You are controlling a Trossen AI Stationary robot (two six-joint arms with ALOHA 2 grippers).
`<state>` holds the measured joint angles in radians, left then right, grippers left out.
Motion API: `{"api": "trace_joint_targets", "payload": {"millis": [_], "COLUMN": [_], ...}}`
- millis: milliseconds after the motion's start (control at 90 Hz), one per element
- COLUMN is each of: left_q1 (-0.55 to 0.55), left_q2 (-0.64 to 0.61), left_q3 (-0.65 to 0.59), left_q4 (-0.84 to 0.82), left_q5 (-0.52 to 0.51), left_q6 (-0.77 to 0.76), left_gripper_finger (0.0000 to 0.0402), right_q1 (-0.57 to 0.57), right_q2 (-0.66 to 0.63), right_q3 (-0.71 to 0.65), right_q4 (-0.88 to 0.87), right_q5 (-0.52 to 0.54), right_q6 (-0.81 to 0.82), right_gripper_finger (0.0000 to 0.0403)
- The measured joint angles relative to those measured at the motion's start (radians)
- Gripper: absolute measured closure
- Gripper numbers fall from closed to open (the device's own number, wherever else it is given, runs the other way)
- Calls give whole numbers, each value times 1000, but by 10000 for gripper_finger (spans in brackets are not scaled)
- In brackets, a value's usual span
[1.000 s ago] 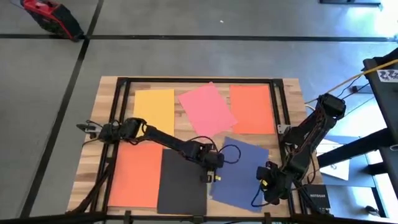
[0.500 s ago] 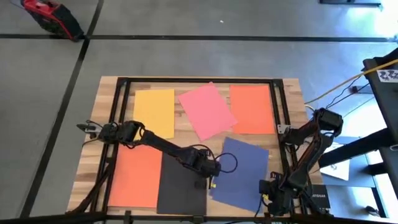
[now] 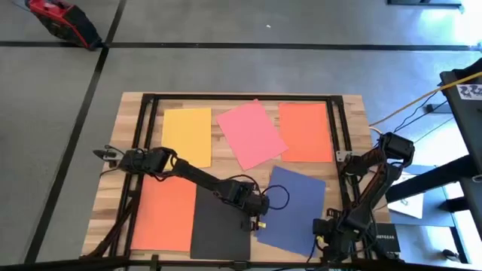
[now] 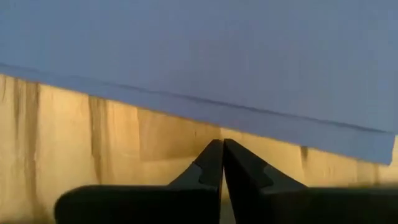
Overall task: Organize paper
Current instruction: Stack the blue paper on top of the blue paper on the table
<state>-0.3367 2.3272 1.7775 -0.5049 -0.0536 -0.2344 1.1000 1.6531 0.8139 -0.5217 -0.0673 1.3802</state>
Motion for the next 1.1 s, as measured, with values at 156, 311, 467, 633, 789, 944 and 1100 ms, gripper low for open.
{"api": "trace_joint_targets", "payload": {"millis": [156, 311, 467, 633, 789, 944, 1100], "left_q1": [-3, -3, -4, -4, -4, -4, -5], "left_q2": [1, 1, 2, 2, 2, 2, 2], "left_q3": [0, 0, 0, 0, 0, 0, 0], "left_q4": [8, 17, 32, 33, 33, 33, 33], "left_q5": [-2, -1, -1, 0, -1, -1, -1], "left_q6": [-2, -3, -5, -6, -13, -15, -15], "left_gripper_finger": [402, 402, 402, 402, 402, 402, 402], "right_q1": [-11, -34, -46, -47, -47, -48, -48], "right_q2": [0, 3, 5, 6, 6, 7, 7], "right_q3": [-1, -2, -2, -2, -2, -2, -3], "right_q4": [-10, -13, -15, -16, -16, -17, -17], "right_q5": [34, 53, 60, 75, 90, 94, 103], "right_q6": [-21, -34, -60, -72, -74, -77, -78], "right_gripper_finger": [403, 403, 403, 403, 403, 403, 403]}}
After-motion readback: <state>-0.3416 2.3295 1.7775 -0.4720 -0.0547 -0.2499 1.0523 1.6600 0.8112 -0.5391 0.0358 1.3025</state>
